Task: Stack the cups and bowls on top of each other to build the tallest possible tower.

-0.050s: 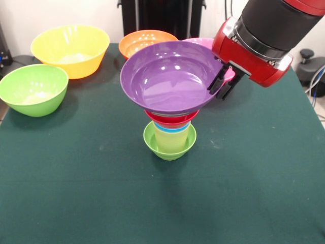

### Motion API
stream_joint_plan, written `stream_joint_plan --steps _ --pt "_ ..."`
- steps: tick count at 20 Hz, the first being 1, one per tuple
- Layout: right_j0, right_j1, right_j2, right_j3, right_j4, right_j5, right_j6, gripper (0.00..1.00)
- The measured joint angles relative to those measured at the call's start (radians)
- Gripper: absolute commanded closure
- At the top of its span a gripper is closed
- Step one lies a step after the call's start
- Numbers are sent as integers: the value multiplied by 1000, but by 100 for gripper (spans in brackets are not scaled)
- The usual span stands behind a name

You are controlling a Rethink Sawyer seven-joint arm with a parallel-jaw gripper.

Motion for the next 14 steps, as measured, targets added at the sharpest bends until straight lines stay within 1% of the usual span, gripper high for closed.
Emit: stream_joint_plan --steps 14 --pt "6 -20 0 39 0 0 0 100"
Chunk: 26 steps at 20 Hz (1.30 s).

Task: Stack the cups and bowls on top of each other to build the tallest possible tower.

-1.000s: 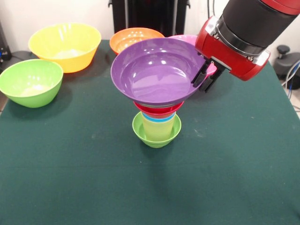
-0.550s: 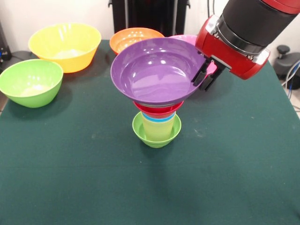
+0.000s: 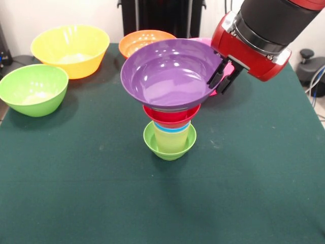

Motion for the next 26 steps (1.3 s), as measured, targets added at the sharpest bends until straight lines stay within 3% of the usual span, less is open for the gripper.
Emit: stream_joint_plan --steps 26 --pt "2 -2 0 20 0 -18 0 100"
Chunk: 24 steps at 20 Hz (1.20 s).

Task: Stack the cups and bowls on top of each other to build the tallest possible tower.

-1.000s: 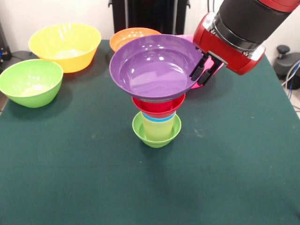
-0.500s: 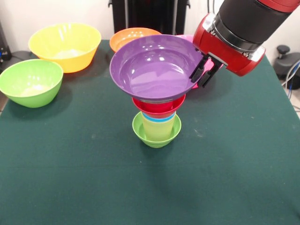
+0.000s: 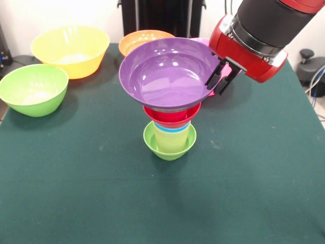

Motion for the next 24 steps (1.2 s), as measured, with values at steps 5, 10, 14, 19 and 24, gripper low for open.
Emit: stream_joint_plan --steps 5,10,14,19,24 --pt "0 0 0 0 0 0 0 100" --pt "0 0 0 0 0 0 0 100" --pt "0 0 0 0 0 0 0 100" --pt "0 0 0 0 0 0 0 0" --pt "0 0 0 0 0 0 0 0"
